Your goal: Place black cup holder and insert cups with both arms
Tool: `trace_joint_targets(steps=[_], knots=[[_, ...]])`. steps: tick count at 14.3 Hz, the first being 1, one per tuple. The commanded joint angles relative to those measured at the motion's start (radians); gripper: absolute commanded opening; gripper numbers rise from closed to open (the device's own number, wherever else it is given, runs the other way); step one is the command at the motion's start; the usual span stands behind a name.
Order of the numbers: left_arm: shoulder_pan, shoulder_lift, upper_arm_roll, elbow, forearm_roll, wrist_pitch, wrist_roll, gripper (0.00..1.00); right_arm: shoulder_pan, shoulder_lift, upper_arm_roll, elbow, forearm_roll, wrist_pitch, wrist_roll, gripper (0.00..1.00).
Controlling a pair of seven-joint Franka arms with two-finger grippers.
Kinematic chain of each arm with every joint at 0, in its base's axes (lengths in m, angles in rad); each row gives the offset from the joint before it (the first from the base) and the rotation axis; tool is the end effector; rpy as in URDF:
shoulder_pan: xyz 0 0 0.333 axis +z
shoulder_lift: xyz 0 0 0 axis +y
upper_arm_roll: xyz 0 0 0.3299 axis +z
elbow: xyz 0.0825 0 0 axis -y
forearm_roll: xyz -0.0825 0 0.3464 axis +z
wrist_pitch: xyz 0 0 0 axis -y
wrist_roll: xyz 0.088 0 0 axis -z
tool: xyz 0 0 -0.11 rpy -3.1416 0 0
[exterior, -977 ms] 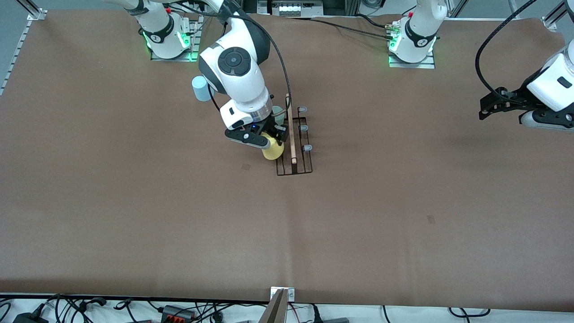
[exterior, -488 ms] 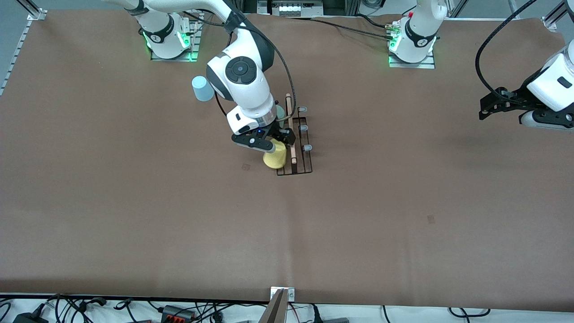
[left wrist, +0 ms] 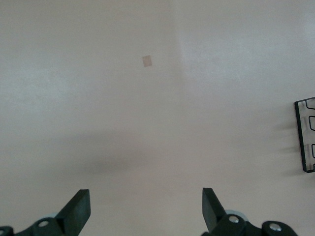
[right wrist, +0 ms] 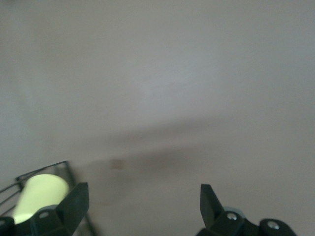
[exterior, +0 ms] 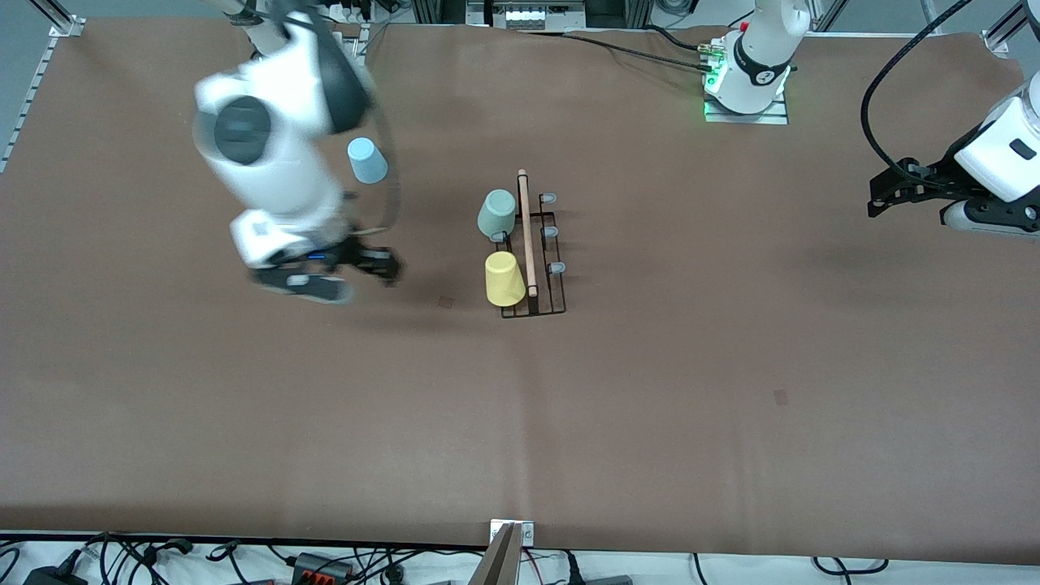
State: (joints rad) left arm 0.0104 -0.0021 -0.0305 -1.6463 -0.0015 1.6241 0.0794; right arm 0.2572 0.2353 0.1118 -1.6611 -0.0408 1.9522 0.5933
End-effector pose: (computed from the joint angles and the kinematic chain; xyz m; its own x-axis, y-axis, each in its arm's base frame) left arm 0.5190 -0.0106 0.6082 0.9949 -0.0993 -0.0199 -0.0992 -0.9951 0.0030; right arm 0.5680 0.2100 0.4978 0.9756 -0.2126 0.0546 -0.2117 -0.9771 -0.0215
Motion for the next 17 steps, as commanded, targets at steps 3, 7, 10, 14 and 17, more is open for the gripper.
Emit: trace_joint_targets(steps=[3,7,10,14,17], knots=[[-0.003,0.017,0.0,0.036,-0.014,-0.023,-0.012,1.0,-0.274,-0.135,0.017,-0.022,0.013,-0.151,-0.33,1.0],[-0.003,0.017,0.0,0.034,-0.014,-0.023,-0.012,1.0,-0.459,-0.234,0.014,-0.014,-0.002,-0.209,-0.522,1.0],[-0.003,0.016,0.0,0.036,-0.014,-0.023,-0.012,1.0,-0.489,-0.232,0.014,0.102,-0.007,-0.352,-0.524,1.0],[-0.003,0.016,0.0,0.034,-0.014,-0.023,-0.012,1.0,-0.486,-0.22,0.016,0.136,0.012,-0.45,-0.523,1.0],[-0.003,0.016,0.0,0.034,-0.014,-0.023,-0.013,1.0,-0.44,-0.2,-0.03,0.136,0.01,-0.443,-0.573,1.0]])
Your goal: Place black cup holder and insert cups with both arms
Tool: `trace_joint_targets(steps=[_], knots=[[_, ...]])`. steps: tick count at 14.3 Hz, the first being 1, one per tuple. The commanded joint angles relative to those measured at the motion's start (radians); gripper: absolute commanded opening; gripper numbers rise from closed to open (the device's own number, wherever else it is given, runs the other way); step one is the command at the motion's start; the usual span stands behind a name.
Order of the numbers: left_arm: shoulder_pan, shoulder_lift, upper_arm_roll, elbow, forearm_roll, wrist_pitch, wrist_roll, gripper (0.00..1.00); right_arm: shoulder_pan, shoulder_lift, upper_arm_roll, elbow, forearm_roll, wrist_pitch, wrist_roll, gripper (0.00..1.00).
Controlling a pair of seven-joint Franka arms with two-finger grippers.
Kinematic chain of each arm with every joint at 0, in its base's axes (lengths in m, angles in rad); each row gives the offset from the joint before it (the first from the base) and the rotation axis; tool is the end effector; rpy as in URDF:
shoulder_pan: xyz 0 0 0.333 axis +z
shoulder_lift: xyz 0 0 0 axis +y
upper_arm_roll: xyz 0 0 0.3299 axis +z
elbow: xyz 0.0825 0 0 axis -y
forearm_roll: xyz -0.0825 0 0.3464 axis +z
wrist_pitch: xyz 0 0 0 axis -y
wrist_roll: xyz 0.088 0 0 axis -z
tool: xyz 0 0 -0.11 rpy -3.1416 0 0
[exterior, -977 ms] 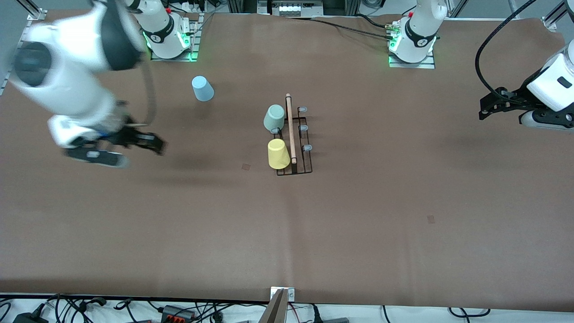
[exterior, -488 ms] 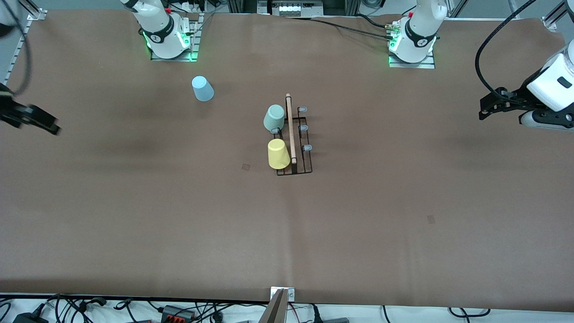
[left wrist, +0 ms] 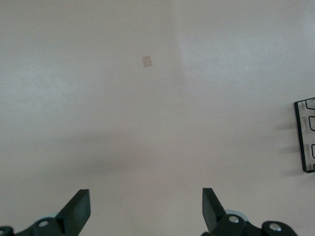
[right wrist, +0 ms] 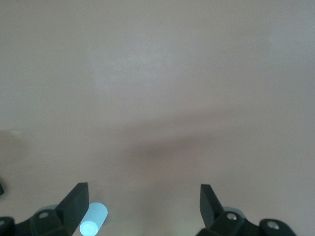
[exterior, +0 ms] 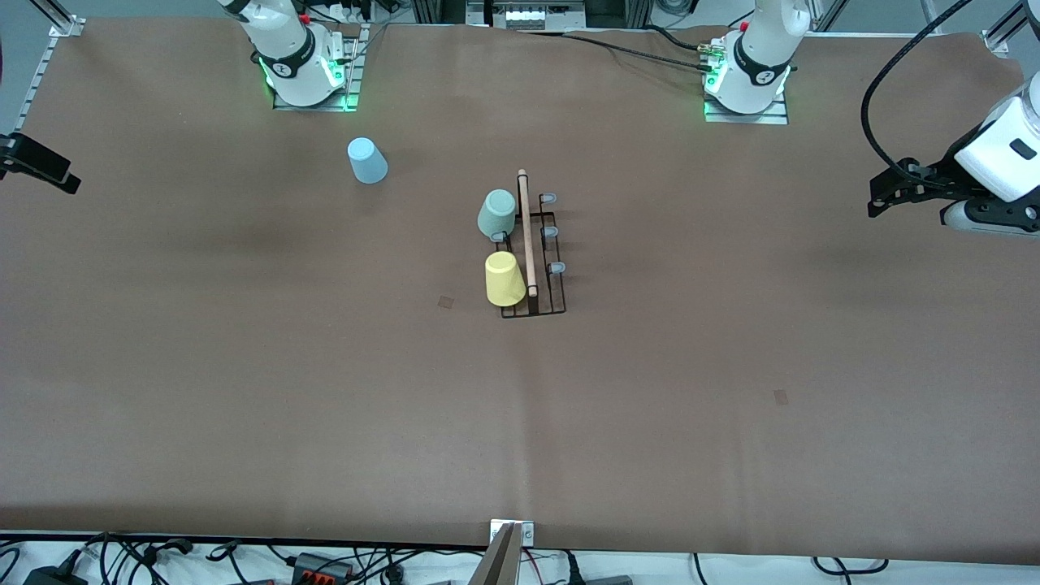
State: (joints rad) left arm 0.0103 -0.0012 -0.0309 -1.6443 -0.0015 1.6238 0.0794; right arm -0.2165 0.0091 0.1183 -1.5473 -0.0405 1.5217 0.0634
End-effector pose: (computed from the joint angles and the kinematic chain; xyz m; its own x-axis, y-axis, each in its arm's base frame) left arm 0.5193 -0.0109 0.6086 0.9948 -0.0997 -0.0191 -0.0997 -0.9950 0.0030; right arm 0.5118 -0.0554 0.6367 0.9862 -0.1627 -0.0320 -0.1614 -0.9860 0.0415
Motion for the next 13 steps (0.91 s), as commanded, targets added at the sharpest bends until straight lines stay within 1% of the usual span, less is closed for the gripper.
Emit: trace_joint_targets(steps=[1,2,3,9,13], knots=[[-0.003,0.015,0.0,0.032,-0.014,-0.022,-0.013,1.0,0.095,0.031,-0.078,0.019,0.001,-0.008,-0.053,1.0],[-0.003,0.015,-0.001,0.032,-0.014,-0.022,-0.013,1.0,0.132,0.04,-0.107,0.018,-0.002,-0.003,-0.053,1.0],[-0.003,0.015,0.0,0.032,-0.014,-0.022,-0.013,1.0,0.14,0.044,-0.112,0.016,-0.001,0.001,-0.054,1.0],[-0.003,0.015,-0.001,0.032,-0.014,-0.024,-0.013,1.0,0.15,0.052,-0.101,-0.007,0.004,0.064,-0.056,1.0],[-0.003,0.015,-0.001,0.032,-0.014,-0.027,-0.013,1.0,0.189,0.052,-0.101,-0.007,0.007,0.081,-0.05,1.0]])
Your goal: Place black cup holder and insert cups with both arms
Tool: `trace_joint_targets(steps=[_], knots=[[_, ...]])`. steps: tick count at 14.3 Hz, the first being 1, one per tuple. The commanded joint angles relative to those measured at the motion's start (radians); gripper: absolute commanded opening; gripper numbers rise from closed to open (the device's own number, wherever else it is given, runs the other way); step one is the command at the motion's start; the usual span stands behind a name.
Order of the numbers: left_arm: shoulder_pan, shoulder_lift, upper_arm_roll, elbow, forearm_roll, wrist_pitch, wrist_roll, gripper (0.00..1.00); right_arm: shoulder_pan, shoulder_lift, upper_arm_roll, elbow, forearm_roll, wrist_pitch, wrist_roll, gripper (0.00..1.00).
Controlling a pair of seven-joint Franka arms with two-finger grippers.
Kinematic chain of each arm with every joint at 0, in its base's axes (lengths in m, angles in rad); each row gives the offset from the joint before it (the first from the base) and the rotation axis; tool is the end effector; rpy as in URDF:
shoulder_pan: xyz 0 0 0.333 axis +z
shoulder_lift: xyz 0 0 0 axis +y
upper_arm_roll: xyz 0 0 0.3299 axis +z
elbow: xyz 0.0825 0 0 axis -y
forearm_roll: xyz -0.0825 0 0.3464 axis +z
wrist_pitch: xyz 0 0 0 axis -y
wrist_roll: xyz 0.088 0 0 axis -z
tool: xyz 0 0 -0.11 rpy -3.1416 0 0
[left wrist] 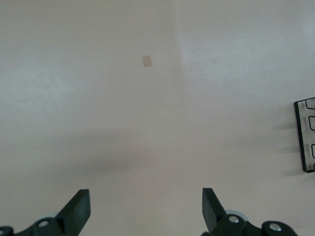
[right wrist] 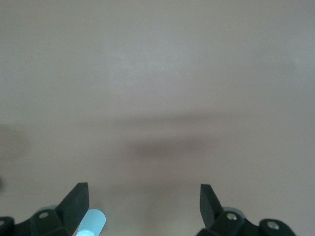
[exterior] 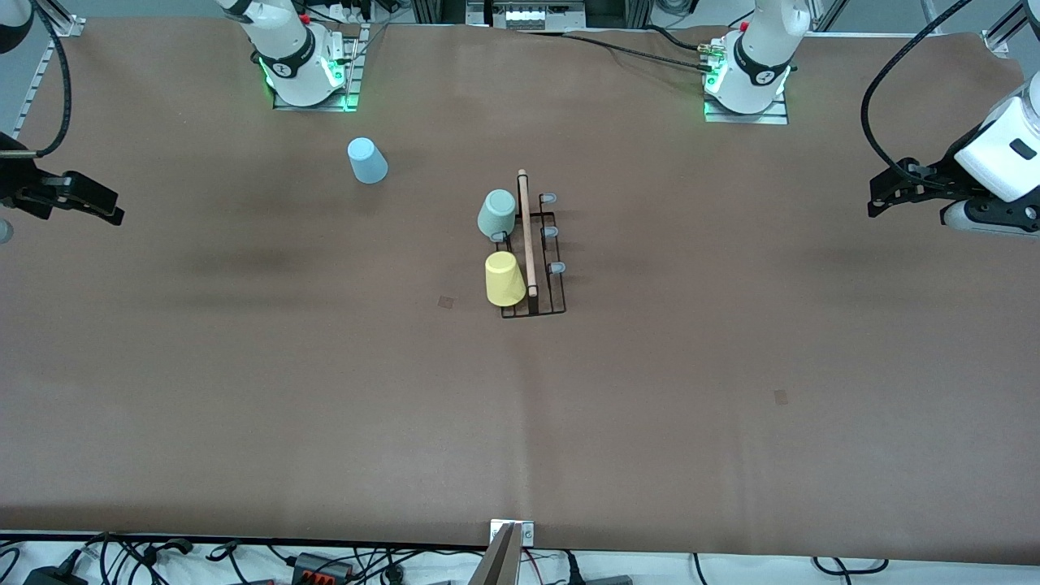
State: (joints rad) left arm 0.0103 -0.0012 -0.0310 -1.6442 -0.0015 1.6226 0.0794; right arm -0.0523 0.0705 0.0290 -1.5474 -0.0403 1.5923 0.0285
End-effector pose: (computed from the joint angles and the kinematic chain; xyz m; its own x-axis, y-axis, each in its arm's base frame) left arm 0.5192 -0.0109 0.6085 0.9948 -0.0999 -0.0202 -0.0998 -0.9950 0.0031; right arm 0.5403 -0.0176 0.6102 0.9984 -0.0509 -0.0245 -0.0499 -0.9980 0.0389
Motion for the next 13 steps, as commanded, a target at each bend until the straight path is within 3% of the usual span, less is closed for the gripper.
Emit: trace_joint_targets(steps=[1,13], knots=[[-0.003,0.015,-0.001,0.032,-0.014,-0.026,-0.013,1.0,0.026,-0.009,-0.012,-0.007,0.004,0.011,-0.021,1.0],[-0.001,0.015,-0.001,0.032,-0.015,-0.027,-0.015,1.0,0.019,-0.001,-0.014,0.0,0.005,-0.003,-0.022,1.0]])
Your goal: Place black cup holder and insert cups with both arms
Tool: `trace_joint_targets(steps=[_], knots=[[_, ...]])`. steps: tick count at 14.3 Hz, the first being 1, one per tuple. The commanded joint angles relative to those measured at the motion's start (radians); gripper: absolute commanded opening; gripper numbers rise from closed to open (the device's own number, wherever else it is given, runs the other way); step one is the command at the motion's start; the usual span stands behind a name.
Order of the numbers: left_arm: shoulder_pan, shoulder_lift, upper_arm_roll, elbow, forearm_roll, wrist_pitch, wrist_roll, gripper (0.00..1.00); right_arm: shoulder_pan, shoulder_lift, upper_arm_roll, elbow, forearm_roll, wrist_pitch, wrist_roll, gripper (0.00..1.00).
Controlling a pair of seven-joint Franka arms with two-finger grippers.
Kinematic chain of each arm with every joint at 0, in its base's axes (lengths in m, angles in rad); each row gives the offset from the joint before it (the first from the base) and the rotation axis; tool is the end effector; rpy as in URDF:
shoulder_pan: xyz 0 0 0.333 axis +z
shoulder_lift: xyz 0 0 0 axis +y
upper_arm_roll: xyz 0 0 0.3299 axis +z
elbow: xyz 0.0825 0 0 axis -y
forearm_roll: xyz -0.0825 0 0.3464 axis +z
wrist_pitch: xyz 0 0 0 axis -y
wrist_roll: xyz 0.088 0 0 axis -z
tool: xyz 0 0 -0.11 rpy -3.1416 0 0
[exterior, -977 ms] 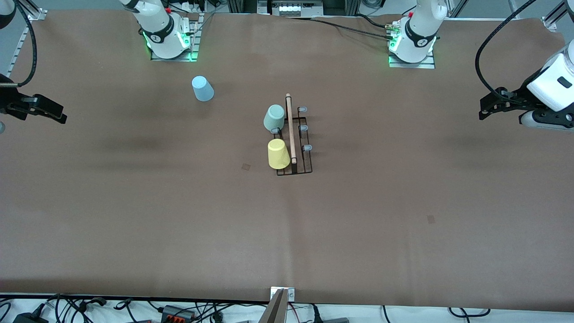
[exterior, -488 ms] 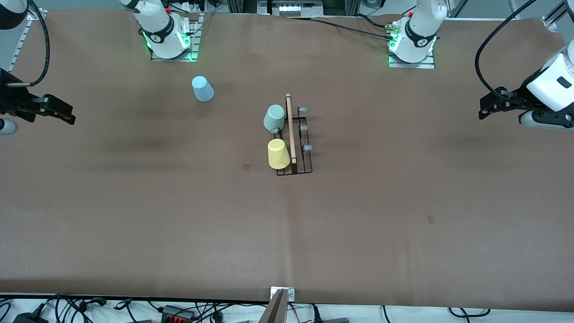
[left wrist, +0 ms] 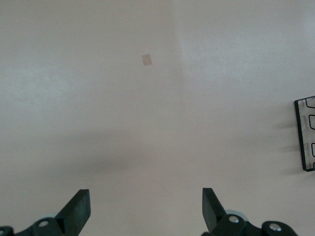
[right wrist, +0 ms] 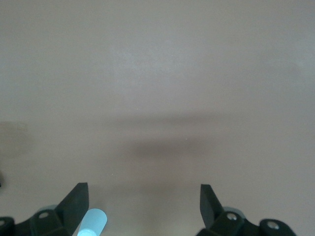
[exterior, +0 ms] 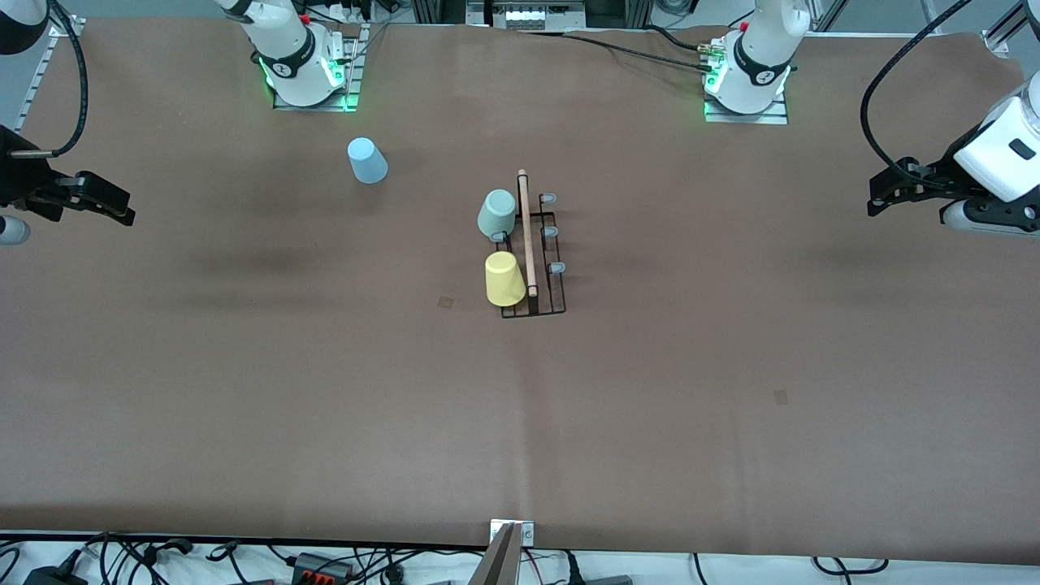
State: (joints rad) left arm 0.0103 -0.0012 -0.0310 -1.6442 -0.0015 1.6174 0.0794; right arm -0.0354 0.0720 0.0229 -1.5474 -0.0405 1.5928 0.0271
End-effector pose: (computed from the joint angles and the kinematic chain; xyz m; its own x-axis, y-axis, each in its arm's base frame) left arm 0.5186 -0.0109 0.6081 0.9947 -0.0999 -0.0254 -0.0998 -0.9950 0.0035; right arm 0.5410 -0.0116 0.6095 0.9989 -0.0387 -0.0255 -0.0377 -0.9985 0.0395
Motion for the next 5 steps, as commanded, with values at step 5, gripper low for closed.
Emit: trace_joint_targets(steps=[5], knots=[[-0.001,0.013,-0.003,0.032,-0.015,-0.022,-0.013,1.0,0.0,-0.003,-0.009,-0.002,0.008,-0.005,-0.016,1.0]])
